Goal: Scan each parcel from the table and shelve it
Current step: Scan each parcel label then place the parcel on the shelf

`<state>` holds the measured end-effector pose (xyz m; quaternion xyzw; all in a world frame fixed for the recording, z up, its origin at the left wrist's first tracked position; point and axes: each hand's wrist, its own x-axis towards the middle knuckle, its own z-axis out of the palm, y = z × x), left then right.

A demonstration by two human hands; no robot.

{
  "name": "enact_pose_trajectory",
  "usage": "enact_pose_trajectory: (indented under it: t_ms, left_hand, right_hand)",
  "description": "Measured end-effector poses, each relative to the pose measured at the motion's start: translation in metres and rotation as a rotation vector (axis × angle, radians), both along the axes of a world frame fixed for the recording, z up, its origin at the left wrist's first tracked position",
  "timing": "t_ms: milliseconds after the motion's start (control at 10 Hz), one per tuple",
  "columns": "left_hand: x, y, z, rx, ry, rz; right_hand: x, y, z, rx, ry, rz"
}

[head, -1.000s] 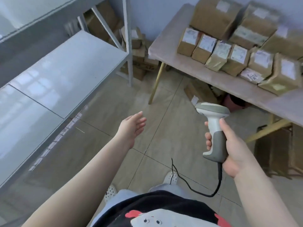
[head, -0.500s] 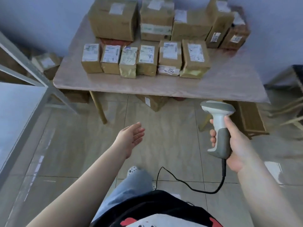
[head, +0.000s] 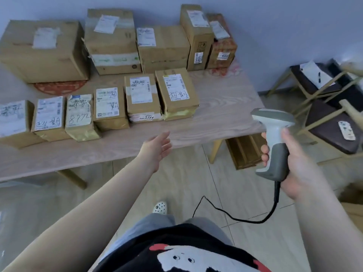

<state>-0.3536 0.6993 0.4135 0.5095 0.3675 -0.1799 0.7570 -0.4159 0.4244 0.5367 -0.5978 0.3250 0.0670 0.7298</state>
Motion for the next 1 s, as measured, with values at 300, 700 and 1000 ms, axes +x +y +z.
enact_pose_trajectory:
  t_ms: [300, 700, 1000]
  left_hand:
    - [0.108, -0.054, 0.001, 0.088, 0.192, 0.183]
    - [0.178, -0.112, -0.04, 0.259, 0.18, 0.59]
    - [0.175, -0.154, -0.016, 0.223, 0.181, 0.696]
  right_hand:
    - [0.089, -0.042, -0.012, -0.003, 0.048, 0.098]
    - [0.197, -0.157, -0.024, -0.016, 0.105, 0.371]
    - [0.238, -0.182, -0.036, 0.008, 0.167, 0.508]
